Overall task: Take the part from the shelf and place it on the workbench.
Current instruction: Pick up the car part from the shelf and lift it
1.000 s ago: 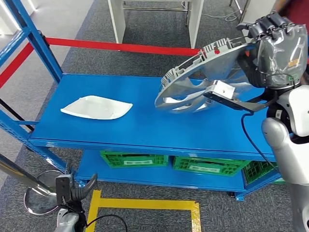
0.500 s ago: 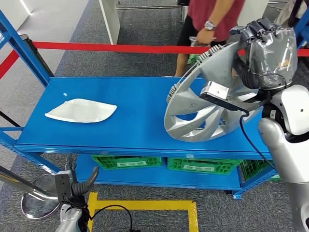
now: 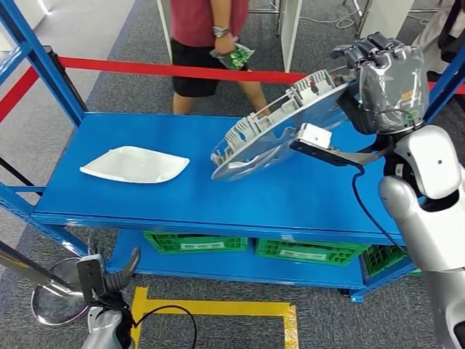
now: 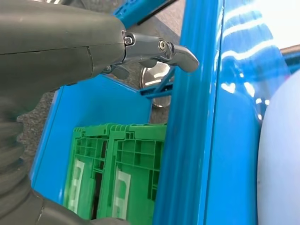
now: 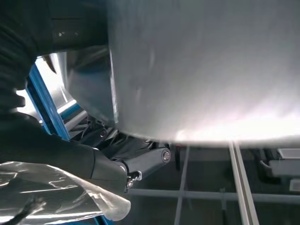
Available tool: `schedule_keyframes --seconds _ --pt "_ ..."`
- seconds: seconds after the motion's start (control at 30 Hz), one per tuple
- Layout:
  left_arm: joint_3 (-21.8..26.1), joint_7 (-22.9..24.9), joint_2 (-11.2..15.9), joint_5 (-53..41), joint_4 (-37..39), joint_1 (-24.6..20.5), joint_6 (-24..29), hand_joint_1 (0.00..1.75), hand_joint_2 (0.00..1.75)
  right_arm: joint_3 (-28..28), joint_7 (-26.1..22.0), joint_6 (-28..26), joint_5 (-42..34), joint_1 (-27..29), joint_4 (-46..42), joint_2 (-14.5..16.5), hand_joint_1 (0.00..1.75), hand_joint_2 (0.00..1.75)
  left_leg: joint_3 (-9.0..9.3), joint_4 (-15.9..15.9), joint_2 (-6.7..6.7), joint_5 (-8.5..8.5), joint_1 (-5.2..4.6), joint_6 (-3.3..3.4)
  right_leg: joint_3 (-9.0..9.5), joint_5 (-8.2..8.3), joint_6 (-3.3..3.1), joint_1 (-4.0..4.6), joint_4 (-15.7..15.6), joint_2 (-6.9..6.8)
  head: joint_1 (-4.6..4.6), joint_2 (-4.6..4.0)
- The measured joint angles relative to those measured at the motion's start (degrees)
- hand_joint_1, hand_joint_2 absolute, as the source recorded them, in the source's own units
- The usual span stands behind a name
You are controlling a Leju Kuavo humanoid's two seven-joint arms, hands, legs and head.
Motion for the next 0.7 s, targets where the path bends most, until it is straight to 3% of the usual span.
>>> schedule_keyframes --seconds 0.07,0.2,0.27,0.33,0.4,0.43,0.47,0.57,0.6,0.7 --pt "0.28 -0.01 -0.11 0.16 -0.01 -0.29 0.77 0.00 1.75 0.40 0.02 0.28 -0.09 -1.03 0.24 0.14 1.75 1.75 -0.62 1.29 -0.07 -0.49 -0.02 -0.70 2.52 1.34 -0.05 -0.02 -4.64 0.00 0.18 0.00" --pt "0.48 -0.02 -0.28 0.04 -0.03 -0.44 1.89 0.00 1.75 0.98 0.17 0.84 -0.39 -1.96 0.77 0.56 1.75 1.75 -1.53 2.22 -0.12 -0.70 -0.15 -1.68 2.72 1.31 -1.81 0.13 -5.08 0.06 0.14 0.00" --pt "0.53 -0.02 -0.30 0.08 -0.09 -0.46 2.17 0.00 1.75 1.08 0.20 1.19 -0.52 -2.27 1.06 0.64 1.75 1.75 -2.50 5.20 -0.07 -3.43 -0.02 -2.31 2.59 1.73 -2.52 -0.07 -5.26 -0.11 -0.05 0.00" --pt "0.53 -0.02 -0.31 0.09 -0.17 -0.44 2.35 0.00 1.75 1.20 0.21 1.45 -0.57 -2.60 1.38 0.68 1.75 1.75 -4.53 11.98 -0.01 -7.77 0.19 -2.77 2.28 2.07 -2.94 -0.02 -5.29 -0.24 -0.24 0.00" --pt "0.53 -0.02 -0.31 0.13 -0.20 -0.39 2.38 0.00 1.75 1.37 0.23 1.62 -0.64 -2.74 1.72 0.68 1.75 1.75 -5.48 16.76 0.01 -9.91 0.30 -2.79 1.76 2.54 -3.10 0.11 -5.29 -0.29 -0.25 0.00" --pt "0.54 -0.02 -0.32 0.15 -0.26 -0.38 2.38 0.00 1.75 1.45 0.23 1.74 -0.72 -2.78 1.85 0.68 1.75 1.75 -4.68 16.41 0.01 -9.54 0.30 -2.64 1.45 2.85 -3.09 0.17 -5.29 -0.28 -0.25 0.00" --pt "0.54 -0.02 -0.33 0.21 -0.38 -0.40 2.39 0.00 1.75 1.53 0.23 1.89 -0.78 -2.90 1.95 0.68 1.75 1.75 -2.87 13.98 0.00 -8.38 0.27 -2.37 1.15 3.18 -3.04 0.22 -5.29 -0.25 -0.26 0.00" --pt "0.55 -0.02 -0.35 0.37 -1.05 -0.66 2.52 0.00 1.75 1.72 0.20 2.41 -0.84 -4.13 2.24 0.68 1.75 1.75 3.33 3.66 -0.04 -5.40 -0.10 -1.45 0.36 4.28 -2.50 0.31 -5.38 -0.25 -0.22 0.00" --pt "0.55 -0.02 -0.35 0.43 -1.21 -0.74 2.59 0.00 1.75 1.81 0.19 2.52 -0.84 -4.66 2.37 0.68 1.75 1.75 4.00 2.07 -0.07 -5.11 -0.28 -1.31 0.17 4.72 -2.20 0.28 -5.51 -0.30 -0.21 0.00" --pt "0.66 -0.02 -0.34 0.65 -1.36 -0.70 2.76 0.00 1.75 2.14 0.16 2.71 -0.86 -5.35 2.77 0.68 1.75 1.75 3.40 1.10 -0.06 -3.70 -0.40 -0.81 -0.28 5.71 -1.18 0.10 -6.26 -0.39 -0.18 0.00"
